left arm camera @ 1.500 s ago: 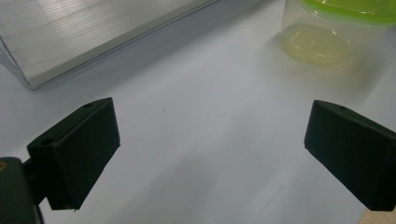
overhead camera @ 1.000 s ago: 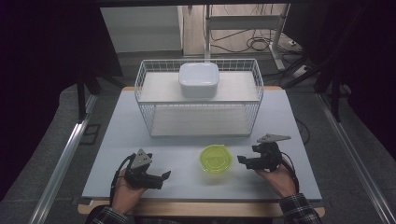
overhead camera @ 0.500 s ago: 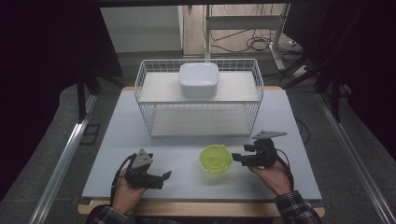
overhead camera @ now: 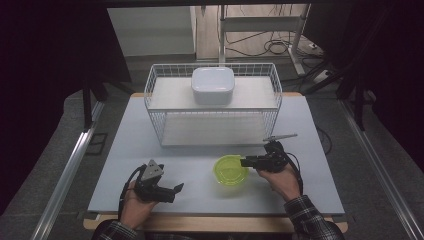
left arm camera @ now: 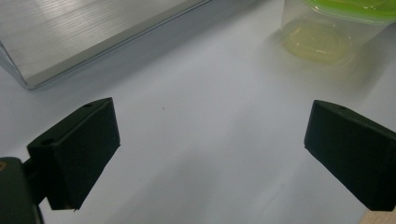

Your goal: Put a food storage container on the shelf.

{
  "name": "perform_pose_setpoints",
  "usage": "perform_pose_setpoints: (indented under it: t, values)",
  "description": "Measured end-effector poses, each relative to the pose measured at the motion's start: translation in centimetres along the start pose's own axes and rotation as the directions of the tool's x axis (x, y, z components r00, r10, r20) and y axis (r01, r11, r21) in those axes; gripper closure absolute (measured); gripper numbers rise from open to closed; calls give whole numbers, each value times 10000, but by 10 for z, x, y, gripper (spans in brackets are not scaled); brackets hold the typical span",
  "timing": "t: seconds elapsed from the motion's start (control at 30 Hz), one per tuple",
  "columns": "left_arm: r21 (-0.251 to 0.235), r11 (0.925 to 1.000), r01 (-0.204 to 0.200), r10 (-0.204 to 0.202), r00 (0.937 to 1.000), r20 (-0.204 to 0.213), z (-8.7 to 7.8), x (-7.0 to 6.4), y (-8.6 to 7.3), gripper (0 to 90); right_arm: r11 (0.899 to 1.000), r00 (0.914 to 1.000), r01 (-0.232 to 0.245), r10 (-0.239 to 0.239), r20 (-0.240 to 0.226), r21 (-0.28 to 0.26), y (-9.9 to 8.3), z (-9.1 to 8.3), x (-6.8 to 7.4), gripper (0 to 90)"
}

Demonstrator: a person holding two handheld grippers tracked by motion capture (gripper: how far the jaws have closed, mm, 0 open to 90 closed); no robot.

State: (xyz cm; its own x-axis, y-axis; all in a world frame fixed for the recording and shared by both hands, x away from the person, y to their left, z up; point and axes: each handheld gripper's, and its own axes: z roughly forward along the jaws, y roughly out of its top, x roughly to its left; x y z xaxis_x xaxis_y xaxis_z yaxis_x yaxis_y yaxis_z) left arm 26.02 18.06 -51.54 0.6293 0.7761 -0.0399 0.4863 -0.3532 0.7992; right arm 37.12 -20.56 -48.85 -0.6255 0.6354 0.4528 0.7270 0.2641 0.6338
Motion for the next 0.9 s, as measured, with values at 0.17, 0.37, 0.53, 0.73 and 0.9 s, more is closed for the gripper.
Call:
perform_pose_setpoints:
  t: [0.17,0.37,0.53,0.73,0.9]
  values:
    - [28,10000,-38,38,10000,25,0,0,0,30,9988,9980,-456,463,-439,175,1,5,-4,691]
    - [58,9999,-83,83,10000,25,0,0,0,30,9952,9898,-908,942,-1070,365,1,7,-9,799]
    - [25,10000,-73,73,10000,8,0,0,0,30,9948,9878,-943,982,-1211,377,2,5,-6,810]
    - [13,10000,-73,73,10000,-6,0,0,0,29,9940,9827,-1088,1090,-1496,95,4,0,-3,822]
    - [9,10000,-59,59,10000,-1,0,0,0,30,9926,9801,-1212,1199,-1584,13,4,-2,-4,826]
